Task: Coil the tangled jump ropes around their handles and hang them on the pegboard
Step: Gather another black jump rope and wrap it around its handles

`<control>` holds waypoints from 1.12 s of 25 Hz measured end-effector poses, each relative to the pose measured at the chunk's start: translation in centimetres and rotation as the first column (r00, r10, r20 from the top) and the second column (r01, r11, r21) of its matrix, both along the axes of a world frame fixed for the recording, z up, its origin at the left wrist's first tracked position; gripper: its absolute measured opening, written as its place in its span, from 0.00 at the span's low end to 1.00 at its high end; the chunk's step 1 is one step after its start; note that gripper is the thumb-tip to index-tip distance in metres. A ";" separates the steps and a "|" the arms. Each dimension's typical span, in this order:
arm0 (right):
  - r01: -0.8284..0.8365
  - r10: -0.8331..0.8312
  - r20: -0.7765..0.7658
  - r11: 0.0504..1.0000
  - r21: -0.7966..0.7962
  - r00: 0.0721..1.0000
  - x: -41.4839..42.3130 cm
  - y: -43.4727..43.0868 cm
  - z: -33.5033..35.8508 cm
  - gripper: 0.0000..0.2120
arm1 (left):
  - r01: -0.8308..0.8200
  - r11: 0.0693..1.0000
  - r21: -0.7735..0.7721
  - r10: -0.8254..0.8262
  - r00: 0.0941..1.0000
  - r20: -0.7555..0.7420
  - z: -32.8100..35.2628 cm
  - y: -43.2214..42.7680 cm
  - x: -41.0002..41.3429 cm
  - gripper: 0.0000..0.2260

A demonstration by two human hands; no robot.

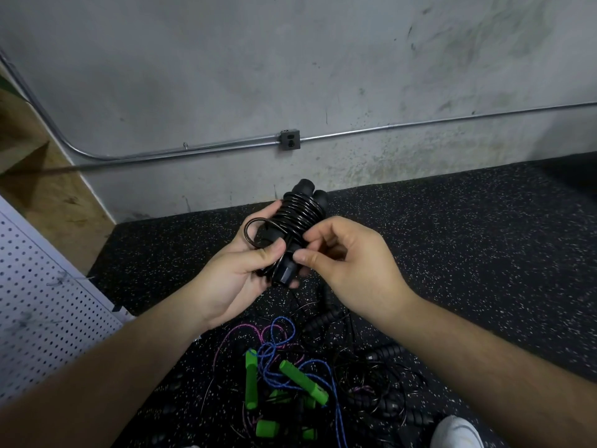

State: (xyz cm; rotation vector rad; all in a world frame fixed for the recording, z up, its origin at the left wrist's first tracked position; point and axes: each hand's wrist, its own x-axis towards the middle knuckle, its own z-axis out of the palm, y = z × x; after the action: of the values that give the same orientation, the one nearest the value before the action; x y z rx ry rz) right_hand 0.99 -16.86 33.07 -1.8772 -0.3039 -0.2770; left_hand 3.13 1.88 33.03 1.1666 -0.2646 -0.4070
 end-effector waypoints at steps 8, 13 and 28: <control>-0.032 0.099 0.248 0.965 -0.261 0.964 -0.2 -0.1 1.5 0.12 | 0.086 0.978 0.191 -0.100 0.993 0.070 -0.4 0.5 0.8 0.28; -0.046 0.122 0.137 0.887 -0.460 0.983 1.7 -1.0 1.8 0.07 | 0.183 0.865 0.468 -0.240 0.968 0.066 -1.2 0.4 0.5 0.23; 0.111 -0.070 0.095 0.821 -0.560 0.993 3.0 -2.5 0.6 0.11 | -0.151 0.684 0.713 -0.325 0.813 0.484 -2.6 1.5 2.0 0.31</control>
State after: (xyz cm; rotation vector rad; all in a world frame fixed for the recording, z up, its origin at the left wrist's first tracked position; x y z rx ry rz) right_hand 4.00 -19.32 33.72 -2.4812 -0.3734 -0.3448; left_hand 5.11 3.41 30.43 2.0930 -0.7540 -0.2225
